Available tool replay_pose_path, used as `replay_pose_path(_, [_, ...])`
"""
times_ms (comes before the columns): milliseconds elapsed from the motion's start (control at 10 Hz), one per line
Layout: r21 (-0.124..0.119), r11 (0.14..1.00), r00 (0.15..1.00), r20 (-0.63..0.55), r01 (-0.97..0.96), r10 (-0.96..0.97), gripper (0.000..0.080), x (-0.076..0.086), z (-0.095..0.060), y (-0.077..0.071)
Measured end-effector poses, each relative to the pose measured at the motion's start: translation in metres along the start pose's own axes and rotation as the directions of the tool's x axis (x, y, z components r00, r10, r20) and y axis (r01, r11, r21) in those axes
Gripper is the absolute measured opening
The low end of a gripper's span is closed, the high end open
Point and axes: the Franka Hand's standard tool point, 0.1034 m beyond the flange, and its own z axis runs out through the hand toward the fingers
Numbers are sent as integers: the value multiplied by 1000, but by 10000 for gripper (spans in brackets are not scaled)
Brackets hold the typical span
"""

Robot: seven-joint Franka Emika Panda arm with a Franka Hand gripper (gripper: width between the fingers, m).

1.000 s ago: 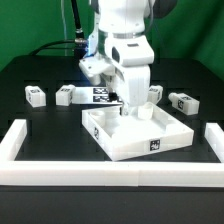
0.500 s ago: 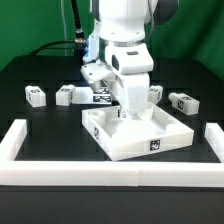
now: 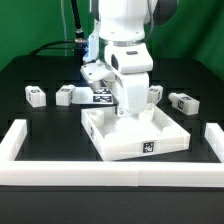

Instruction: Assemble square table

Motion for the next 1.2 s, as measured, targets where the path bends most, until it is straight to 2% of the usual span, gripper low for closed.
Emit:
replay_pose_path(400, [-1,1000,1000,-1,-21,21,58,2,0,2])
replay_pose_path(600, [-27,995,995,-19,-100,99,58,36,-1,33])
replay_pose_path(900, [-58,975,976,-52,-212,209,58,68,-2,68])
replay_pose_path(1100, [-49,947,947,-59,-318,315,58,68,-3,85])
replay_pose_path(1200, [-31,944,944,-54,-329,327,58,66,-3,88])
